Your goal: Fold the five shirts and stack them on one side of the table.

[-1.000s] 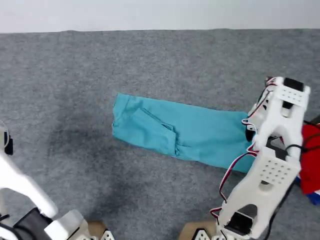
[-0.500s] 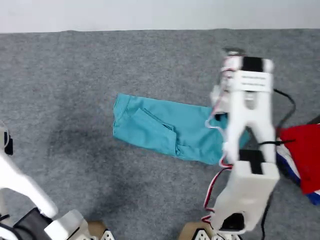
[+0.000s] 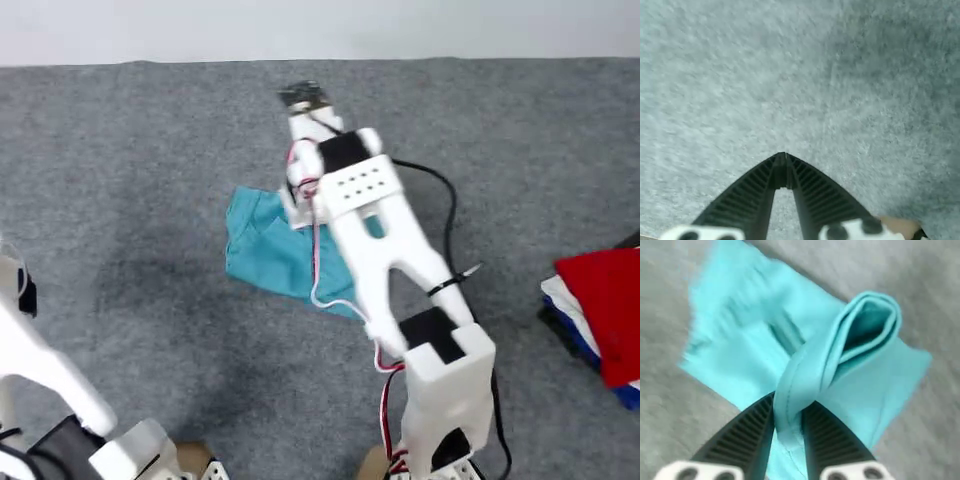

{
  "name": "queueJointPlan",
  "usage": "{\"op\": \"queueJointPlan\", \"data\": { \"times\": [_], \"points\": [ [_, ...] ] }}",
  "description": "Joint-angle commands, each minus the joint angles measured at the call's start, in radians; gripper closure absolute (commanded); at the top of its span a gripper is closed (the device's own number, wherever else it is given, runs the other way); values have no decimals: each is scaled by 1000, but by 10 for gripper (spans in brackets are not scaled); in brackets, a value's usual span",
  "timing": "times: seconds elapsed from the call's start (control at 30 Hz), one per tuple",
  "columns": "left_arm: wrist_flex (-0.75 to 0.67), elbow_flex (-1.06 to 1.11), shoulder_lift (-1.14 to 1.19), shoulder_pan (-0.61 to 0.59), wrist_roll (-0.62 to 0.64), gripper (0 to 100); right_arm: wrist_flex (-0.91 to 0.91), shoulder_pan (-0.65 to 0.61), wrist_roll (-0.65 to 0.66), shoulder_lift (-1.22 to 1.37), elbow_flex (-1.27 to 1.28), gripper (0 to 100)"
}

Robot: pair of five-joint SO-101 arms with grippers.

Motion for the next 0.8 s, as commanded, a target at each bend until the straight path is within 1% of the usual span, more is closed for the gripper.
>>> {"op": "queueJointPlan", "data": {
  "times": [0.0,0.3,0.5,0.77],
  "points": [
    [25,1,-44,5,6,998,-87,-45,-17,-15,-12,990],
    [-38,19,-170,11,6,998,-240,-127,-17,140,-12,990],
    [-43,148,-250,6,-2,998,-346,-159,-11,173,-14,990],
    [-169,348,-456,11,-2,998,-361,-162,-8,177,-14,983]
  ]
}}
